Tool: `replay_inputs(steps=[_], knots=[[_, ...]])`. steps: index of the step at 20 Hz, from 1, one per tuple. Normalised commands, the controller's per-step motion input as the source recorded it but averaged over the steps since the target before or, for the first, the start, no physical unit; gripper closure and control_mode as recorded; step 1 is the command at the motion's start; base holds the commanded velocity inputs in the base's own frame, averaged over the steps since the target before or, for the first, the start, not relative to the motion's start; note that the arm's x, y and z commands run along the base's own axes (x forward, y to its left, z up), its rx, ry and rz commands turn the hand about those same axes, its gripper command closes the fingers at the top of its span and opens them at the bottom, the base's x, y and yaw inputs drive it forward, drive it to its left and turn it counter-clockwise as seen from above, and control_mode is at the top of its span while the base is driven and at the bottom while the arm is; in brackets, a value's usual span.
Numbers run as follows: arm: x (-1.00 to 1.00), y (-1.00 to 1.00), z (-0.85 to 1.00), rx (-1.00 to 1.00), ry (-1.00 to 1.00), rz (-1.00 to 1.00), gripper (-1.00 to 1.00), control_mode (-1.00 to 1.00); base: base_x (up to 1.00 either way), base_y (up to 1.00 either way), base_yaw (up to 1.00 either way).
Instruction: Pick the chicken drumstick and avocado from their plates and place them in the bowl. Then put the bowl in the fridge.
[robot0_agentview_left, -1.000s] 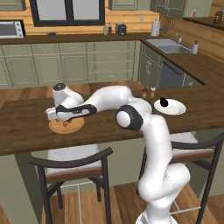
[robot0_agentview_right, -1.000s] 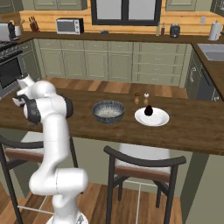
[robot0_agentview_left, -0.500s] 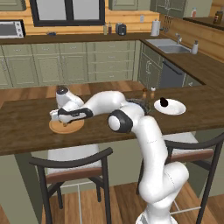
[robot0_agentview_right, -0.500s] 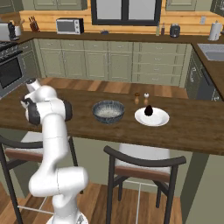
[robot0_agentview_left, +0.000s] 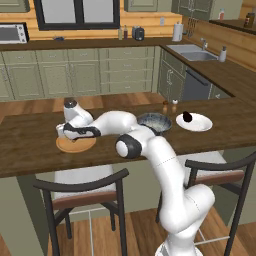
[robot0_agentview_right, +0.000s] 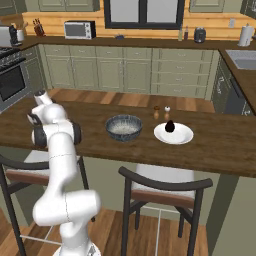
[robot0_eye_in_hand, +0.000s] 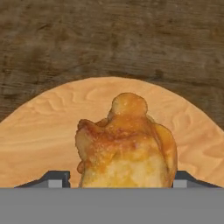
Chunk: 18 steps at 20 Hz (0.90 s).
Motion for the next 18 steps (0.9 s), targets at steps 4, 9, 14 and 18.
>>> replay_inputs(steps=[4, 9, 14, 18], knots=[[-0.28, -0.49, 0.0, 0.0, 0.0, -0.01, 1.0, -1.0, 0.0, 0.0, 0.0], [-0.68, -0.99, 0.08, 0.04, -0.02, -0.06, 1.0, -1.0, 0.0, 0.0, 0.0], [-0.92, -1.0, 0.61, 0.18, -0.24, -0.15, 1.0, -1.0, 0.0, 0.0, 0.0], [-0.45, -1.0, 0.64, 0.15, -0.3, -0.1, 1.0, -1.0, 0.0, 0.0, 0.0]])
